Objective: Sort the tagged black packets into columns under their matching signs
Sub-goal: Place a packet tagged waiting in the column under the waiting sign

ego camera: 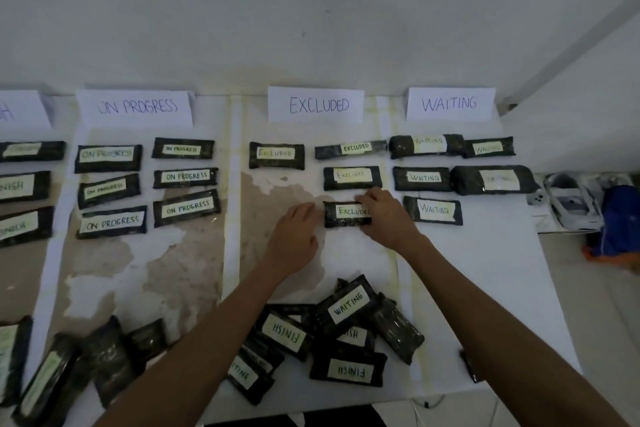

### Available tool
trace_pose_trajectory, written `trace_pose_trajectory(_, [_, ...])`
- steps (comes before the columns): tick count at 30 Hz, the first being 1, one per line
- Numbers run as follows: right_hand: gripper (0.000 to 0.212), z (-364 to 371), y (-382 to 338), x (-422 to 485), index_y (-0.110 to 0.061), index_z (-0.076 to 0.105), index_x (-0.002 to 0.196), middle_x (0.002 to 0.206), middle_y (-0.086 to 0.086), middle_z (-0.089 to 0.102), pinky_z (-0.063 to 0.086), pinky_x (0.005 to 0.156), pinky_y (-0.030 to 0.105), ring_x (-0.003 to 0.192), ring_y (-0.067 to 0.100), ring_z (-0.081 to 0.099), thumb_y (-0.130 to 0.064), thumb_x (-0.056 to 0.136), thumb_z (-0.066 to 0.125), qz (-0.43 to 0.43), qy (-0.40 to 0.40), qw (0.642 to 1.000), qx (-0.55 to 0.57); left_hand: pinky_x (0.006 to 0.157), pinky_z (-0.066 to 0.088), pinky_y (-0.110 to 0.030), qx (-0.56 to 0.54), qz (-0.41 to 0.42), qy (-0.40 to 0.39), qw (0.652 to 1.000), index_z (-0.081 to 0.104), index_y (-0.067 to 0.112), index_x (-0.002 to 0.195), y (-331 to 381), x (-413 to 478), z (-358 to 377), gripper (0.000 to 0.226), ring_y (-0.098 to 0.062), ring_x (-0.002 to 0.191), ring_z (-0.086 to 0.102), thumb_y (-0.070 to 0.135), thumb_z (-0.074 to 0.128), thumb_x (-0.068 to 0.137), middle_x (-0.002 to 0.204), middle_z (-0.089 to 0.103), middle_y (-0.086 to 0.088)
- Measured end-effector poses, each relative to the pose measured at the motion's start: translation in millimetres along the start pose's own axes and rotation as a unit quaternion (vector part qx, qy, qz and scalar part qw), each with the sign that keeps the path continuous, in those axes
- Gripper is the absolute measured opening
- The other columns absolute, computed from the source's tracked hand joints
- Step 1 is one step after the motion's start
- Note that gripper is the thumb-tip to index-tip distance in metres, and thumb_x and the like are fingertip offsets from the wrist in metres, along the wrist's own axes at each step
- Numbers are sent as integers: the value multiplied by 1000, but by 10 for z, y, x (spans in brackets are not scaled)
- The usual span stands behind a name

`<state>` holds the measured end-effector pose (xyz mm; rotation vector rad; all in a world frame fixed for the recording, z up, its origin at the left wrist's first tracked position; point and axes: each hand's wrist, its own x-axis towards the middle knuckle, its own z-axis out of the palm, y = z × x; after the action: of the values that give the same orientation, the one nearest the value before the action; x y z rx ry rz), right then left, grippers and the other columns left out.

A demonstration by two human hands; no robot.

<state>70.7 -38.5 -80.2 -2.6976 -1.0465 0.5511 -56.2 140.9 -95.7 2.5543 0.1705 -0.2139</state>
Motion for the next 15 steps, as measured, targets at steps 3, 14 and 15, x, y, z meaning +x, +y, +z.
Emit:
trace_pose_trajectory(3, [68, -41, -84, -123, -7, 50, 130, 125, 21, 50, 45, 89, 46, 109, 38, 51, -11, 67, 76, -15, 36, 999, -14, 103, 36, -45, -5, -2, -1, 1000, 44, 8, 133, 24, -98, -22, 57, -35, 124, 39, 8, 56, 78, 136, 45, -17])
trace_pose_trajectory(14, [58, 76, -468, -1001, -21, 53, 128, 126, 3, 53, 43, 89, 41, 110, 25, 48, -24, 73, 70, -163, -164, 971, -52, 94, 46, -44, -22, -8, 10, 1000, 52, 6, 124, 180, -825, 142, 51, -32, 111, 49, 17, 44, 75, 123, 53, -15])
trace_pose_trajectory(15, [56, 88, -476, -1028, -20, 53, 127, 125, 4, 54, 43, 88, 41, 109, 27, 49, -22, 74, 69, -170, -158, 971, -60, 93, 47, -44, -26, -6, 12, 1000, 52, 6, 123, 197, -849, 161, 50, -32, 110, 50, 16, 46, 75, 122, 54, -14])
